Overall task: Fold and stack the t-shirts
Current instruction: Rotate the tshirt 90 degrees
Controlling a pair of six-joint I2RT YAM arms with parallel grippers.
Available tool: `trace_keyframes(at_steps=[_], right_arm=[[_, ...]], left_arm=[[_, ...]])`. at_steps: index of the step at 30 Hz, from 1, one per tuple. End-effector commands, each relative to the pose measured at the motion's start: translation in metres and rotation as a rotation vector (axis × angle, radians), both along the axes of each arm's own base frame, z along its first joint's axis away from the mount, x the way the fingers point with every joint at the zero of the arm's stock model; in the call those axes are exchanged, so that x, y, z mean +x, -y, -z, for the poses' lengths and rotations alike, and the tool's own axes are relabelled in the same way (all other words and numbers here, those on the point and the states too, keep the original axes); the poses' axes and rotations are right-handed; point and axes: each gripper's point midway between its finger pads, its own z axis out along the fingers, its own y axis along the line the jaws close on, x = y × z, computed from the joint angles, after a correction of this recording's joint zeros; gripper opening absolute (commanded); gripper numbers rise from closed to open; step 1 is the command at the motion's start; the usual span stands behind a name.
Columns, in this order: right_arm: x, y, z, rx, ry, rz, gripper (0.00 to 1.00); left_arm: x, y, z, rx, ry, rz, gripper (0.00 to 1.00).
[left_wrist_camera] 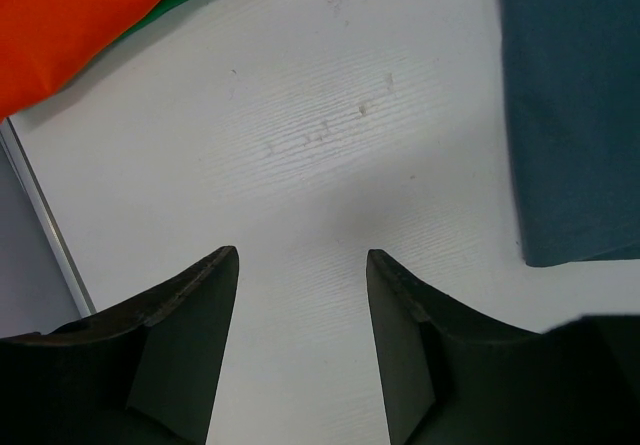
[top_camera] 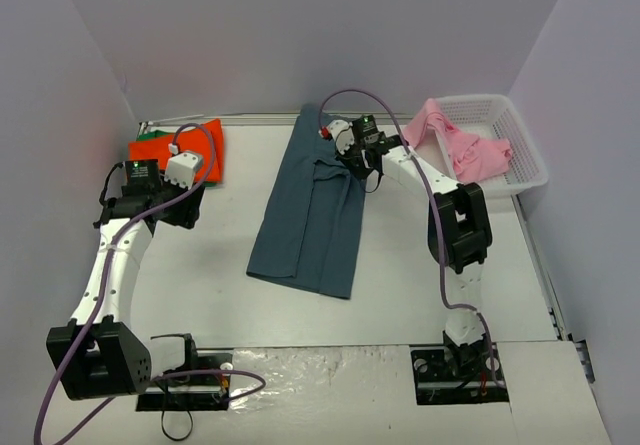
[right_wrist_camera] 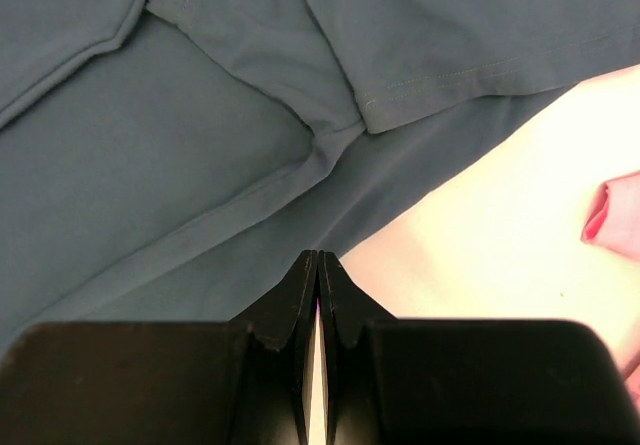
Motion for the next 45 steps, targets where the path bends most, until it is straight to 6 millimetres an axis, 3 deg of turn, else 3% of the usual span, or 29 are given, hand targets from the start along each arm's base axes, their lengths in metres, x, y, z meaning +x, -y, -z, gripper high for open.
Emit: trace_keyframes(at_steps=[1, 17, 34, 39, 45], right_arm=[[0.001, 0.001, 0.009, -0.009, -0.028, -0.008, 0.00], [0.005, -0.010, 0.044, -0.010, -0.108, -0.029, 0.00], [-0.008, -0.036, 0.072, -0.069, -0.145, -0.095, 0.00], [-0.008, -0.034, 0.068, -0.092, -0.133, -0.095, 0.00], [-0.008, -0.028, 0.040, -0.100, -0.081, -0.089, 0.00]], left_arm=[[-0.001, -0.001, -0.009, -0.009, 0.029, -0.009, 0.53], [-0.002, -0.004, -0.006, 0.002, 0.028, -0.015, 0.54], [-0.002, -0.003, -0.004, -0.001, 0.031, -0.010, 0.54], [-0.003, -0.001, -0.004, -0.008, 0.029, -0.005, 0.54], [-0.003, 0.000, -0.006, -0.015, 0.032, 0.000, 0.54]])
